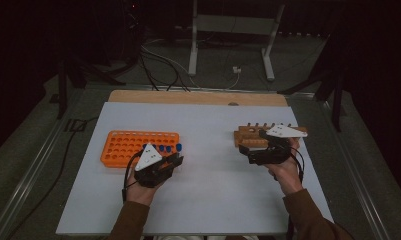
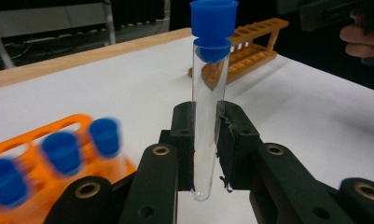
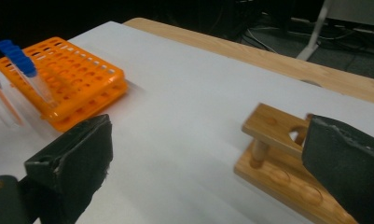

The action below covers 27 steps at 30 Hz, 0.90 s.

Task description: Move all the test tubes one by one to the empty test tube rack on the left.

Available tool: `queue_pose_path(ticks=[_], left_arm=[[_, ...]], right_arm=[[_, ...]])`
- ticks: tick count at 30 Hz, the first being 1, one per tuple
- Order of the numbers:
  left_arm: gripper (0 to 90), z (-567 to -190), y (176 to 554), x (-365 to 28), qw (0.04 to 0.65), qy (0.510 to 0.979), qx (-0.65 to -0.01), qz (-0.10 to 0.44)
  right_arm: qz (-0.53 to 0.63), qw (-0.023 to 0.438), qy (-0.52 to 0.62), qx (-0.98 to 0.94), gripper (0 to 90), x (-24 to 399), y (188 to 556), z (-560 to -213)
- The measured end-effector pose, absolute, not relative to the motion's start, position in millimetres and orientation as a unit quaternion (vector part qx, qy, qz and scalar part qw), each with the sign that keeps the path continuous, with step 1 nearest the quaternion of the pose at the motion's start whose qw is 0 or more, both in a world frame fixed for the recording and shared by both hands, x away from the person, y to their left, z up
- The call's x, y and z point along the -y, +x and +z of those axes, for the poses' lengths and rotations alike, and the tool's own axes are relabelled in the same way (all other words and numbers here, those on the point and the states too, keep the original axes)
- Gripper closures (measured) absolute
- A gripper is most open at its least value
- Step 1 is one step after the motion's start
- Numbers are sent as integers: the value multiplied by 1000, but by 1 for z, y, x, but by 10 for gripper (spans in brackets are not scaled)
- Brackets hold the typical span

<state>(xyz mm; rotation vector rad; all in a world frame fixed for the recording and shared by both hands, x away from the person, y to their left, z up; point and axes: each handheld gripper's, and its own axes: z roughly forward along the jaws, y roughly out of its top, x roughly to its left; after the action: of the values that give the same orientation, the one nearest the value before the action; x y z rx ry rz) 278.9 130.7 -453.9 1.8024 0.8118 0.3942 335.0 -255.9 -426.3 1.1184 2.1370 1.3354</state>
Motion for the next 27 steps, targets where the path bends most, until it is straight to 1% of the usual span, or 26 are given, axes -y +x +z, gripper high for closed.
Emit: queue_pose_path(ticks=[7,15,27], left_arm=[[784,-449,275,-155,543,746,-347,169],[784,-445,276,-174,549,734,-358,178],[783,-443,274,-204,552,709,-392,197]], right_arm=[[477,200,409,-752,17,268,332,-428],[468,210,416,-751,6,278,329,-432],[471,216,426,-742,6,290,325,-432]])
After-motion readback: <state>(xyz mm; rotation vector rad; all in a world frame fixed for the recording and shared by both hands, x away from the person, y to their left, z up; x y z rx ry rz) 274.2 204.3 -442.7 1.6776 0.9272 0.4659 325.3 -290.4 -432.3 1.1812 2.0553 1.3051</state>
